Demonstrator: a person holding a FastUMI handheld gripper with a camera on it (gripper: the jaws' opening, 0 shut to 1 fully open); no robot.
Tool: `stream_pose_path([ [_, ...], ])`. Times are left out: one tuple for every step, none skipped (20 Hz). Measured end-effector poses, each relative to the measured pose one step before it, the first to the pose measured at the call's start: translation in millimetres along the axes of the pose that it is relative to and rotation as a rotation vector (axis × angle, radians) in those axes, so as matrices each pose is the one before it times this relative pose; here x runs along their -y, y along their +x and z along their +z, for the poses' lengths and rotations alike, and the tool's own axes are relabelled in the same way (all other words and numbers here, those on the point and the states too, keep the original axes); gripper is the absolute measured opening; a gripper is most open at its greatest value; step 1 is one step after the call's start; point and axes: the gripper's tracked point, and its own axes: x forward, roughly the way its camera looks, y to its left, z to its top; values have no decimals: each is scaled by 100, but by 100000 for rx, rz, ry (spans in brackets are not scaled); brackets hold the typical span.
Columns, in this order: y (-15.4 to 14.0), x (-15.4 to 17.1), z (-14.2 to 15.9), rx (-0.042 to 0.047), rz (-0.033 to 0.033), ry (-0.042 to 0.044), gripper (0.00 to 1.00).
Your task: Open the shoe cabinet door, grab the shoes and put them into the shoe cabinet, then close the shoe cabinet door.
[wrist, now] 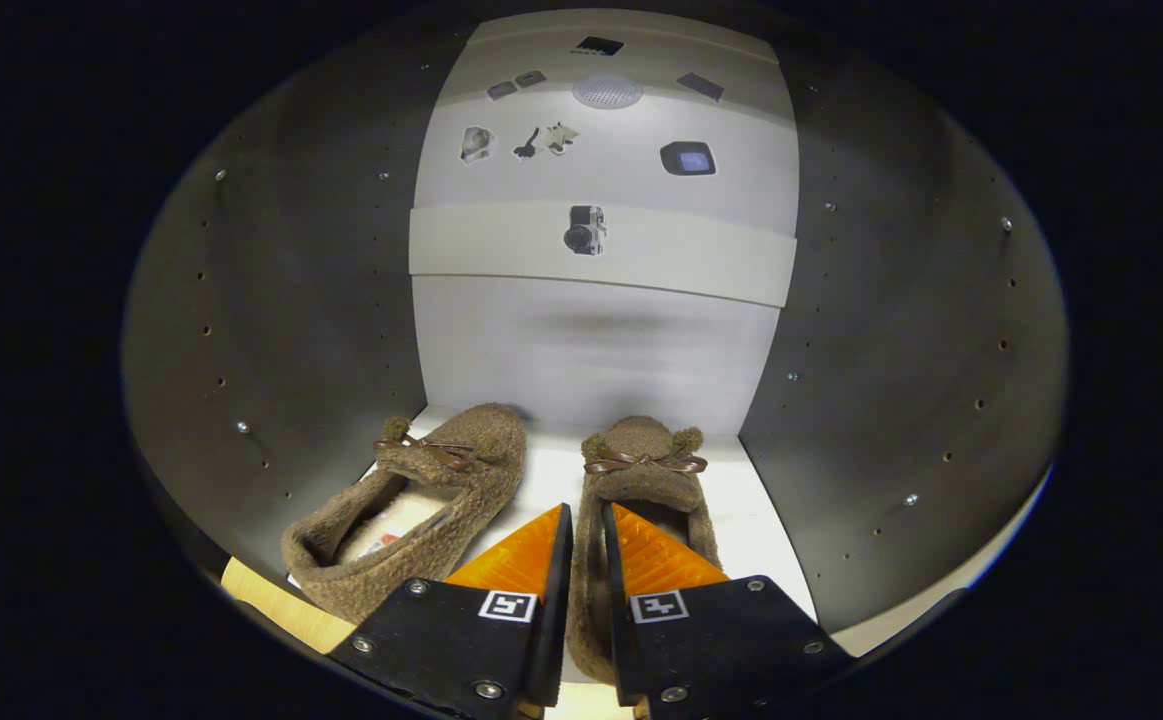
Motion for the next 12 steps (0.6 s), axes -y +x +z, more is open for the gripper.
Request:
stream_pose_path([
  [-543, 48, 196, 644, -472, 368, 20],
  [-685, 85, 229, 1066, -499, 188, 20],
  [-710, -17, 95, 564, -430, 168, 20],
  [-838, -51, 142, 698, -68, -125, 20],
  [-728, -27, 131, 674, -538, -372, 20],
  [-955, -99, 112, 601, -214, -354, 20],
  [-906, -154, 79, 600, -235, -256, 20],
  [-1085, -78, 158, 1018, -260, -24, 20],
  [-1022, -244, 96, 706, 108, 294, 20],
  [-1163, -239, -54, 469, 473, 94, 20],
  [-1240, -30, 119, 863, -333, -79, 23],
  [-1194, -45, 10, 529, -246, 112, 23],
])
